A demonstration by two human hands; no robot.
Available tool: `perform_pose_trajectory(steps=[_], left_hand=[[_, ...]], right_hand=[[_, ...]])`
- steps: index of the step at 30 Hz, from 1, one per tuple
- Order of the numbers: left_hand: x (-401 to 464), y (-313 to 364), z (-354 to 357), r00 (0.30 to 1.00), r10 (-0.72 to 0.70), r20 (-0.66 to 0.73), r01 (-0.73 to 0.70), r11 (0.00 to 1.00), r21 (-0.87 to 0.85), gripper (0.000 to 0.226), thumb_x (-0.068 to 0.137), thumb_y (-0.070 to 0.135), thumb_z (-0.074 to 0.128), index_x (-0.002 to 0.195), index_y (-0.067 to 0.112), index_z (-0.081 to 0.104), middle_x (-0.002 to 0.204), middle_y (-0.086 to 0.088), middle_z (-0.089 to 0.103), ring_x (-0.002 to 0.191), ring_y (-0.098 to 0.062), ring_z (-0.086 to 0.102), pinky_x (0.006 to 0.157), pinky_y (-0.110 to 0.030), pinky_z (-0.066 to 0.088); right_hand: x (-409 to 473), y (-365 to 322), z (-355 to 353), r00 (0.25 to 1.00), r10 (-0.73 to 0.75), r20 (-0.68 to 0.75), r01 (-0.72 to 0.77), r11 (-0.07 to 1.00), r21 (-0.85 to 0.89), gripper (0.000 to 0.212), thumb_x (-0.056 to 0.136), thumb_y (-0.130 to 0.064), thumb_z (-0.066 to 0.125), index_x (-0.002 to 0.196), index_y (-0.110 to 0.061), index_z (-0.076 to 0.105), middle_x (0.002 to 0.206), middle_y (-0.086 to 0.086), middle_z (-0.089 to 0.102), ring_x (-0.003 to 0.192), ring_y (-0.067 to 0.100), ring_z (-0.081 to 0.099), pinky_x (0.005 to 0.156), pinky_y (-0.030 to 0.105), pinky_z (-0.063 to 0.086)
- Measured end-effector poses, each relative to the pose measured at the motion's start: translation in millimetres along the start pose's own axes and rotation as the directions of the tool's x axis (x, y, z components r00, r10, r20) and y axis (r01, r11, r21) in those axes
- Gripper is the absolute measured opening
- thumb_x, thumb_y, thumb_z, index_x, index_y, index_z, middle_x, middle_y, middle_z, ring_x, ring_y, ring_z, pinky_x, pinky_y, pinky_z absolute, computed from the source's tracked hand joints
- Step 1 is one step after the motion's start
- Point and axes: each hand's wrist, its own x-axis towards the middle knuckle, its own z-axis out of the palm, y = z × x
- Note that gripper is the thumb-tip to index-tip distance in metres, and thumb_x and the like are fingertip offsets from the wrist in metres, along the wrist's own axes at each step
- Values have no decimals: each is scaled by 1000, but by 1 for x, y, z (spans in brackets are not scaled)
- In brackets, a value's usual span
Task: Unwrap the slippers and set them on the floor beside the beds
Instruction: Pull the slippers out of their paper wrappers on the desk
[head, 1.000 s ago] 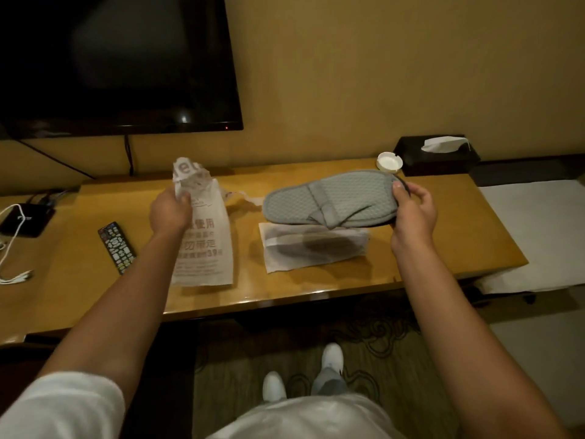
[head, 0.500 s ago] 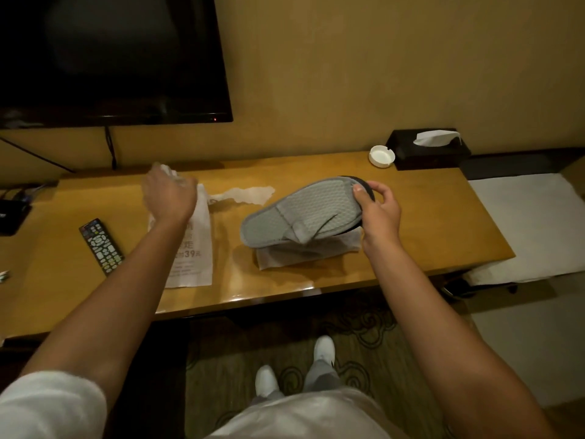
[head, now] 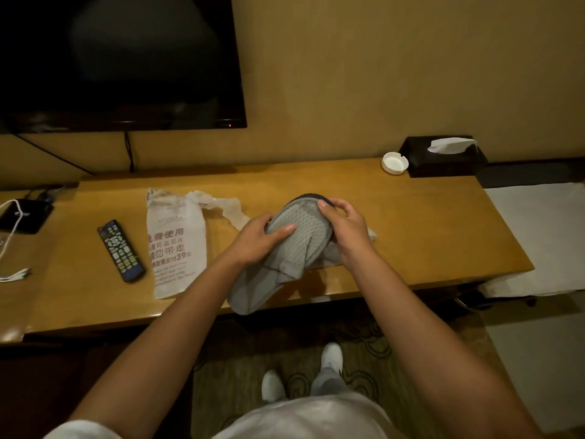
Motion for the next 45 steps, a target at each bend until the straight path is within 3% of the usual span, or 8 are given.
perform_pose_trajectory(steps=[3,8,14,21,24,28,34,45], left_hand=[[-2,-43,-7,976,-147,-161,126,983,-134,46,87,60,62,113,22,64,102,10,68,97,-12,67,67,-21,48],[-2,-103,-17,802,-506,-316,387,845,-370,63,96,52,54,138,5,50,134,-16,58,119,-36,57,94,-45,51],[17,-126,-18,749,-552,-367,469,833,-294,49,103,37,48,135,1,52,131,-24,59,117,-41,56,88,-38,45],[24,-118,-20,786,-359,-504,476,871,122,57,92,19,61,143,5,40,139,-24,48,127,-42,48,105,-48,41],[30,-96,-15,841,-86,-535,361,825,435,64,79,27,67,138,18,44,138,-15,46,124,-37,48,102,-52,44],[55,-50,28,951,156,-267,28,817,576,79,80,47,72,147,25,38,154,-8,38,144,-31,32,116,-49,32],[86,-30,96,968,-78,240,-137,637,758,107,75,65,70,157,29,12,164,-7,14,151,-35,10,116,-63,19],[86,-39,110,985,-70,160,-108,475,873,109,63,67,74,150,26,20,133,-15,45,123,-36,42,98,-51,36]], right_hand=[[7,27,2,977,206,57,-210,975,78,21,95,-25,65,111,-12,59,107,15,73,86,26,73,61,32,60],[17,76,-14,895,447,8,-445,891,-87,36,99,-27,56,129,-7,55,111,17,68,95,31,69,72,40,60],[22,94,-29,857,513,-36,-513,847,-143,40,101,-30,53,135,-8,55,115,16,67,99,32,69,71,40,61],[26,88,-33,867,496,-33,-495,855,-155,35,100,-28,55,128,-7,59,113,16,69,98,31,69,71,41,61],[28,86,-36,870,492,-36,-491,858,-149,34,100,-27,53,127,-6,58,112,17,70,96,30,70,70,41,60],[30,76,-44,889,457,-10,-455,882,-127,32,101,-25,52,128,-7,55,113,17,70,92,29,70,76,43,61],[22,59,-61,925,375,63,-366,923,-115,13,99,-21,53,107,-11,58,101,16,72,72,23,72,66,38,60],[19,67,-103,903,429,-9,-427,899,-97,30,100,-25,53,125,-8,56,103,16,75,87,28,73,89,48,57]])
